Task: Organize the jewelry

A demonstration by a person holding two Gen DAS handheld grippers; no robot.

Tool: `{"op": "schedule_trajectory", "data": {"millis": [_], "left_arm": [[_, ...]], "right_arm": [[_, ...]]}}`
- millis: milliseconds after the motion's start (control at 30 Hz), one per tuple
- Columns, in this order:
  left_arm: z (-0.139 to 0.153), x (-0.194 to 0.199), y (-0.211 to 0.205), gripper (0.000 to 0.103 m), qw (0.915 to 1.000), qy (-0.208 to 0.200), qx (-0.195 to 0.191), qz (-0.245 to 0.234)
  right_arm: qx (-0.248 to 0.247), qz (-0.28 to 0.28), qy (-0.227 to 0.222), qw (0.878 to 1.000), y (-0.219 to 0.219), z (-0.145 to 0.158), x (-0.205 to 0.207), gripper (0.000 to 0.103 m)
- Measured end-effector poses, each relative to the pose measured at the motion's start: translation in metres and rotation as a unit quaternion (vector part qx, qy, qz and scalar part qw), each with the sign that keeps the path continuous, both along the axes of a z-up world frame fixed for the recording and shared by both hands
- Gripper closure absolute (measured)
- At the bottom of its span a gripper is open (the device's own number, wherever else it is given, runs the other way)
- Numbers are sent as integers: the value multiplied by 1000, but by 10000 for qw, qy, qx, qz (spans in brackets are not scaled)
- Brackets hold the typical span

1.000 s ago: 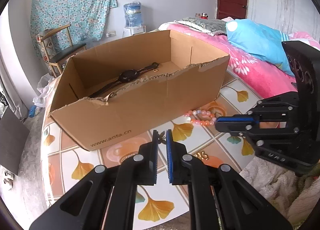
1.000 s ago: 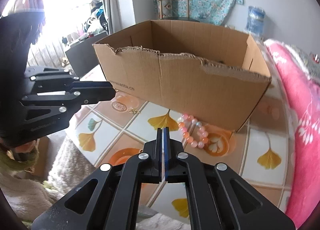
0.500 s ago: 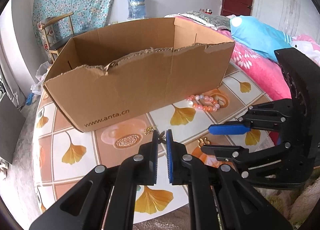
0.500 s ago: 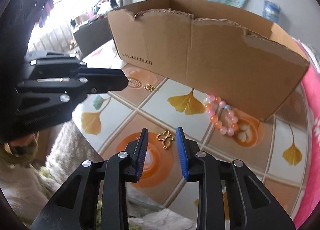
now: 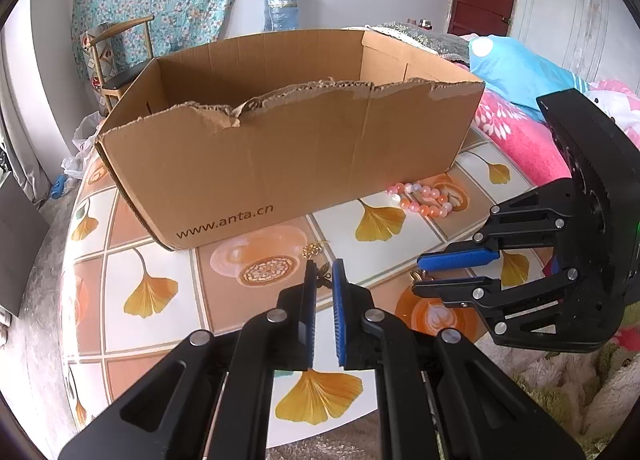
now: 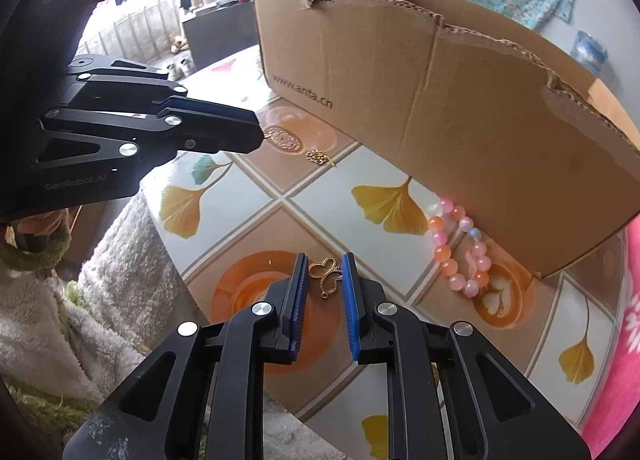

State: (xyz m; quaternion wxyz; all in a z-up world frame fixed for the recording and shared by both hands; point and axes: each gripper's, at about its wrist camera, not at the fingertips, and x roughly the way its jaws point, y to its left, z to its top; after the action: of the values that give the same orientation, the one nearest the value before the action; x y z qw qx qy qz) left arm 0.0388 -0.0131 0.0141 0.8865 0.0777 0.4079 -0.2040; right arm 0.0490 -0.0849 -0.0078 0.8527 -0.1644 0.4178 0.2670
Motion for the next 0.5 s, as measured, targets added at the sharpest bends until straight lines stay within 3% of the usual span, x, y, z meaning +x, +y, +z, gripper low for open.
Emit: {"op": "schedule_trajectory", "data": {"millis": [167,267,433,500], "left_arm": [[-1,1,1,96,10000,4,25,4],[-2,1,1,96,10000,6,27,11],[-2,1,1,96,10000,12,41,2],[-3,2,1,96,10000,17,50,0]], "right_arm": [[-142,258,44,9996,3,0,7,85],[-198,381,96,9990,3,1,10,74],[-240,615,142,9977,-1,3,11,74],[-229,693,169,9972,-1,2,10,79]]}}
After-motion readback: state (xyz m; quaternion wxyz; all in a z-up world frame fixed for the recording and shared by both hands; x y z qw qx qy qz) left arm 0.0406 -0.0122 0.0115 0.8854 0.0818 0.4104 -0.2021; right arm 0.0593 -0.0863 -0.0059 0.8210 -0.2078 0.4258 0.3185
